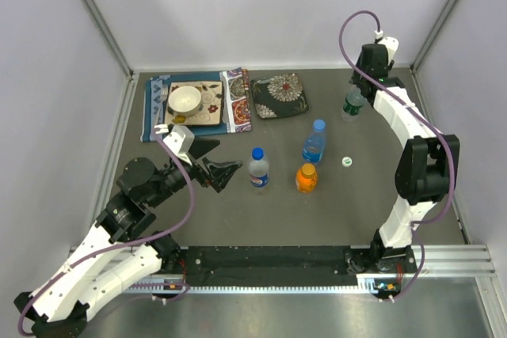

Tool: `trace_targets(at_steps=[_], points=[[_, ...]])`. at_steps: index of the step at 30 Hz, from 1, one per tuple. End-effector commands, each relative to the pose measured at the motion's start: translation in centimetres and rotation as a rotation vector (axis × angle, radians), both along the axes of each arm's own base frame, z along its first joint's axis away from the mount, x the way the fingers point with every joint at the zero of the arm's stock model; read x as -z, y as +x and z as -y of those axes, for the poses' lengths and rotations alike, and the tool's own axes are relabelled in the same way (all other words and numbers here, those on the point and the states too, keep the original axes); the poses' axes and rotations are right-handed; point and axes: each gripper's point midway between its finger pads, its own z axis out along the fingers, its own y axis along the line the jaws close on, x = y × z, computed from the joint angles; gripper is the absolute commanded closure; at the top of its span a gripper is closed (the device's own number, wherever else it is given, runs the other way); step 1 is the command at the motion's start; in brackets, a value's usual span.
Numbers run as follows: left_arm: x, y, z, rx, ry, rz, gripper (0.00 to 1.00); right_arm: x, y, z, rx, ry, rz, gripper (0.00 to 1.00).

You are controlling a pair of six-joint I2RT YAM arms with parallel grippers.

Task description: Unscrew the bottle caps

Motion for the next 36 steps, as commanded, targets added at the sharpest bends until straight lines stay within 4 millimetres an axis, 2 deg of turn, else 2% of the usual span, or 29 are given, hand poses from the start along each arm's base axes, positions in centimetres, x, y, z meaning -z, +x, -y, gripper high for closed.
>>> trace_targets(at_steps=[1,19,36], points=[[-0.9,-0.4,0.2,0.018,-0.032,0.023,0.02,-1.4,-0.4,-0.5,-0.012,0.004,0.018,0.48],[-0.6,-0.3,0.4,0.023,-0.031,0.01,0.02,-2.4,0.2,-1.3,-0.037,0.016,0.027,0.39],[-0.3,-0.4,0.4,0.026,-0.027,0.007,0.01,-3.4,0.6,-2.2,-0.059,0.024,0.043,0.37]])
